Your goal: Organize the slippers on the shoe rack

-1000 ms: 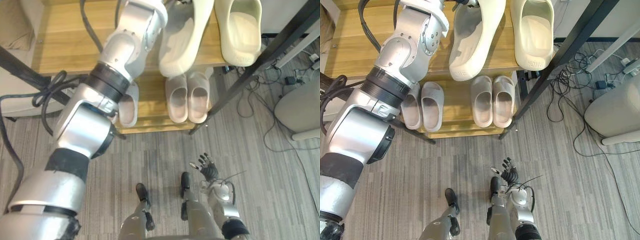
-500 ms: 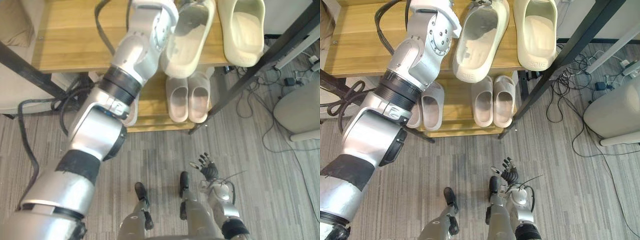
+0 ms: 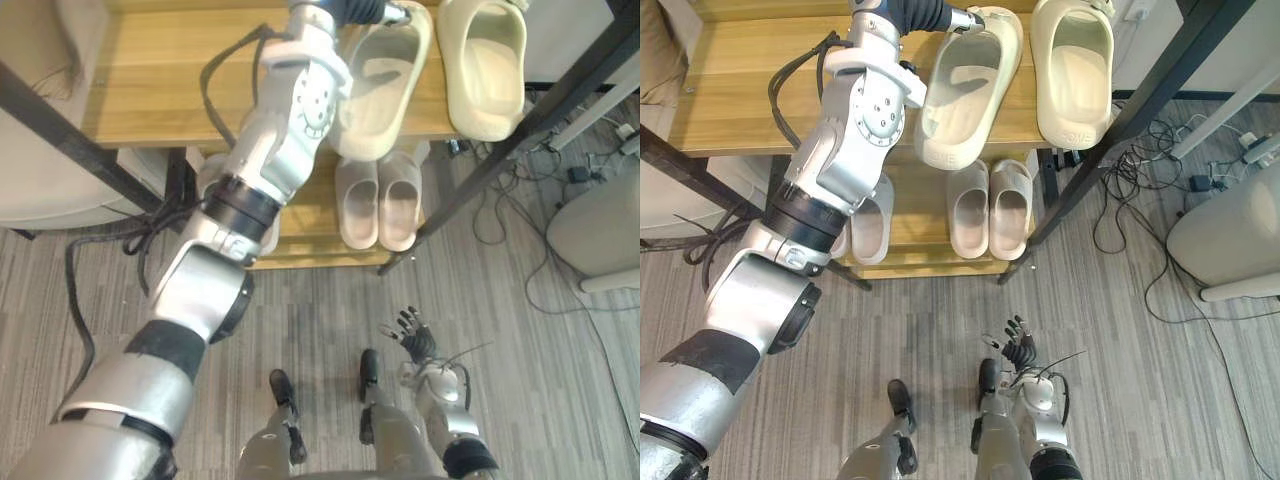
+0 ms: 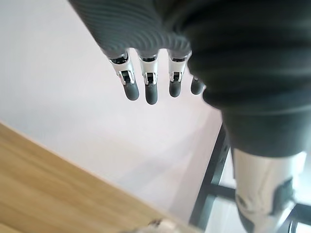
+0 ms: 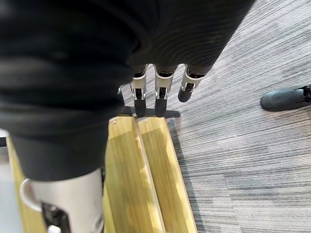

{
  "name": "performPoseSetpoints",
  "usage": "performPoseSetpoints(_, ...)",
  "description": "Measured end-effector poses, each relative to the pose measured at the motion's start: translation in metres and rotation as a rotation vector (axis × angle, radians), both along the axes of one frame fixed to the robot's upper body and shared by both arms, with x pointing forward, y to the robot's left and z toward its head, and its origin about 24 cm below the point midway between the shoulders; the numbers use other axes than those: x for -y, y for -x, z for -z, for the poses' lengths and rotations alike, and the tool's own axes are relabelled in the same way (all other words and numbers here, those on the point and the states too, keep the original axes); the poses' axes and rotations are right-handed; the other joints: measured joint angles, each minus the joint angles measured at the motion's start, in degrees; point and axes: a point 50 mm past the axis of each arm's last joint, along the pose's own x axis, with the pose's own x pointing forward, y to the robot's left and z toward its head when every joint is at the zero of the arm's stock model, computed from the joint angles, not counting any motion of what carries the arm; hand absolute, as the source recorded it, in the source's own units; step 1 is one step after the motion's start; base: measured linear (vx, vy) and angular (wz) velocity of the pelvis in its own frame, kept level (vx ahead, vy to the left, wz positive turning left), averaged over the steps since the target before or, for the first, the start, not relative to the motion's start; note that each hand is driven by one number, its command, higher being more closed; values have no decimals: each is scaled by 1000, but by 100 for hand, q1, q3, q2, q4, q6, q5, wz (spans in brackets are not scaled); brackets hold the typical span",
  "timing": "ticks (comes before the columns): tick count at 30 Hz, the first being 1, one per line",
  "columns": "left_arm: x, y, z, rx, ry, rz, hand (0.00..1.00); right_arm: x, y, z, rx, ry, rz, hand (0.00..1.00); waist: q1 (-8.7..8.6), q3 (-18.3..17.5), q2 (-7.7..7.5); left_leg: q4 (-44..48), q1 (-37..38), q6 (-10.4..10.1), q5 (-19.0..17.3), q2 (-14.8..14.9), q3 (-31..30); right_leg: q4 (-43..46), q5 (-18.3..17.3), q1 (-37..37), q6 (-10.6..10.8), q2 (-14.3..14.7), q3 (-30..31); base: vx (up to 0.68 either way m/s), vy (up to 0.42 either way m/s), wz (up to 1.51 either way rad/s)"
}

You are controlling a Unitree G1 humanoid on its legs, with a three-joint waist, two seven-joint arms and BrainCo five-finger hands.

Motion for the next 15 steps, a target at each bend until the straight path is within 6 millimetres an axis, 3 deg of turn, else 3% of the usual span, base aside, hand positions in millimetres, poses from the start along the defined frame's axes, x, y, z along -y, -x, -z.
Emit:
performPoseSetpoints(8,-15,23,87,-155,275,195,0,-13,12,15,-82,-27,-20,0,230,-89,44,-2,392,-5,-4,6,-223,116,-195,487,9,-34,-271,34,22,15)
performPoseSetpoints(15,-13,36,148,-365,491,310,0,-12,25,27,-159,-25,-11,0,323,-280,79,-4,717,-11,-9,-28,-544,120,-327,1013,74,-96,-612,33,23,26)
